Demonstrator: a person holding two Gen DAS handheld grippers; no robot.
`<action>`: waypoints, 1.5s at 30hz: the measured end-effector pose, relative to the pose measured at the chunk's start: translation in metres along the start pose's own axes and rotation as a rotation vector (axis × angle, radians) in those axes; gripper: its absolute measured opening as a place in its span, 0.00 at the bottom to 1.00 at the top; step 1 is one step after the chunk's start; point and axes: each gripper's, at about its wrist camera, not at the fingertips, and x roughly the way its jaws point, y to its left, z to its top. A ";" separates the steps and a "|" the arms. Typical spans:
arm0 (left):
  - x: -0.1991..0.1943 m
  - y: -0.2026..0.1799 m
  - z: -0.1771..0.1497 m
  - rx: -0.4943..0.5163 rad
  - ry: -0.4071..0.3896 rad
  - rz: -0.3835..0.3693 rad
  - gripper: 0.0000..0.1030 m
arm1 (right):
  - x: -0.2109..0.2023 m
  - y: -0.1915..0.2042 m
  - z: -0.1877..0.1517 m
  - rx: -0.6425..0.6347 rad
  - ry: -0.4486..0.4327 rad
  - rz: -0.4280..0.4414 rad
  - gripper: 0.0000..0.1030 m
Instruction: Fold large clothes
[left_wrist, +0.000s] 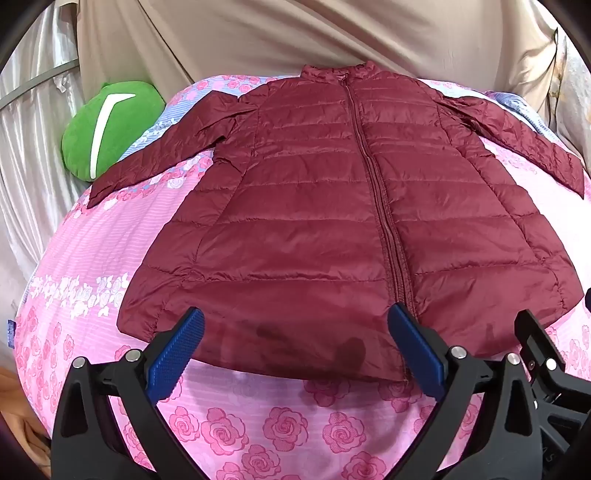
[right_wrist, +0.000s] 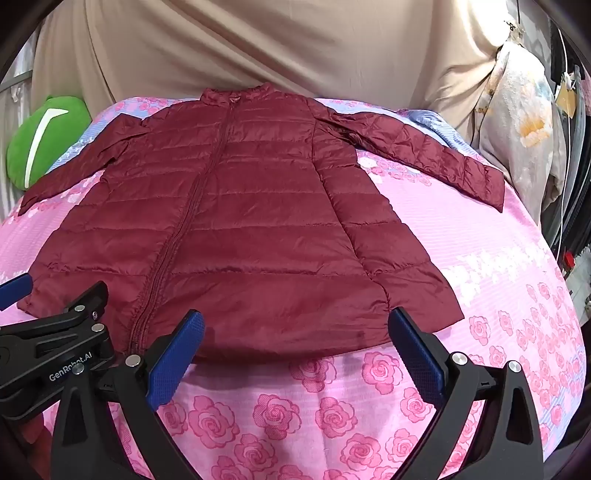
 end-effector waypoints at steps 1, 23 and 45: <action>0.000 0.000 0.000 0.001 -0.001 0.000 0.94 | 0.000 0.000 0.000 0.000 -0.001 0.000 0.95; 0.002 -0.004 -0.001 0.010 0.000 0.006 0.93 | 0.001 -0.001 0.001 0.008 -0.003 0.005 0.95; 0.006 -0.004 -0.002 0.015 0.007 0.008 0.93 | 0.007 -0.002 0.000 0.008 0.001 0.005 0.95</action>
